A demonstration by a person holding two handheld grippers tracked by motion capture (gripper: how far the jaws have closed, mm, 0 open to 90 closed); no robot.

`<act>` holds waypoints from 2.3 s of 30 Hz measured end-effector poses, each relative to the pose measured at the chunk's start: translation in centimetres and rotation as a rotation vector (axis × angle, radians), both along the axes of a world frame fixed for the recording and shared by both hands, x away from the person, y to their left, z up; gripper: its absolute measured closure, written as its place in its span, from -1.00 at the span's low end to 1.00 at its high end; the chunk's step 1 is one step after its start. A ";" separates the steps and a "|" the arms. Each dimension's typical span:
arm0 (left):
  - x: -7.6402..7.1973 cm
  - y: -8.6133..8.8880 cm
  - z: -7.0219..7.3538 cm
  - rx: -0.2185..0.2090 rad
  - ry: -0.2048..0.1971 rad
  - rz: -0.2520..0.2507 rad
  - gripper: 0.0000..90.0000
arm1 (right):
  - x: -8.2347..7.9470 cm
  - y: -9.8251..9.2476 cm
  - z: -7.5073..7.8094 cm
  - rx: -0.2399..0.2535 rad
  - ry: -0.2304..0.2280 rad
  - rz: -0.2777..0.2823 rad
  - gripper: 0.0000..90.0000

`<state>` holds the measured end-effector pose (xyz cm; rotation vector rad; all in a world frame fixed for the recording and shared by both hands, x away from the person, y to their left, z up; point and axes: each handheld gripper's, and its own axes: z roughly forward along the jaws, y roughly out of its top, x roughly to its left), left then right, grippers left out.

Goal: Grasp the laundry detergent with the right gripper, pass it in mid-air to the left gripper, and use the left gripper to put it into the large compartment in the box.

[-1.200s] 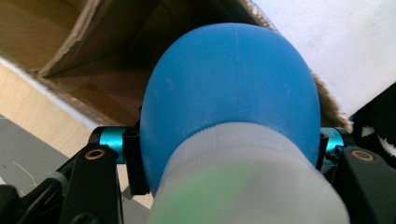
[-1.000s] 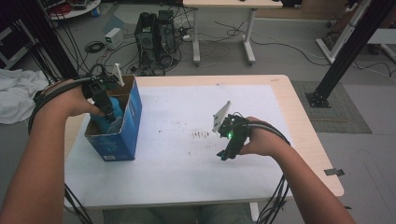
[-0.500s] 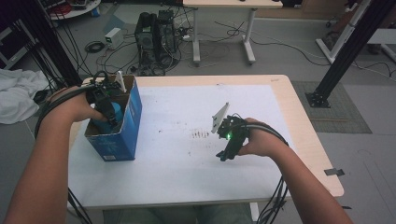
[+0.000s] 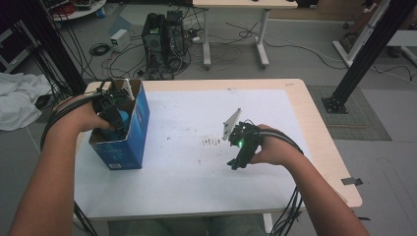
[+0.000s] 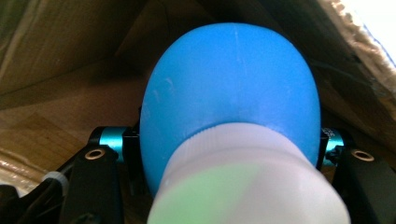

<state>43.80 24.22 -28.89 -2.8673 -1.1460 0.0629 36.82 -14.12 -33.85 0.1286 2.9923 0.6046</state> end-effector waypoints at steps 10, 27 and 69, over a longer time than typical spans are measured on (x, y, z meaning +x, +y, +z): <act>0.0 -0.1 -0.1 0.000 -0.006 0.007 -0.16 | -0.1 -0.1 0.1 0.003 -0.001 -0.004 -0.71; 0.0 -0.3 0.0 0.024 0.000 -0.027 -0.32 | 0.0 -0.5 0.0 0.014 -0.002 -0.008 -0.71; -0.9 -0.4 3.4 -0.011 -0.019 -0.050 -0.48 | 0.1 -1.0 0.6 0.017 -0.001 -0.018 -0.71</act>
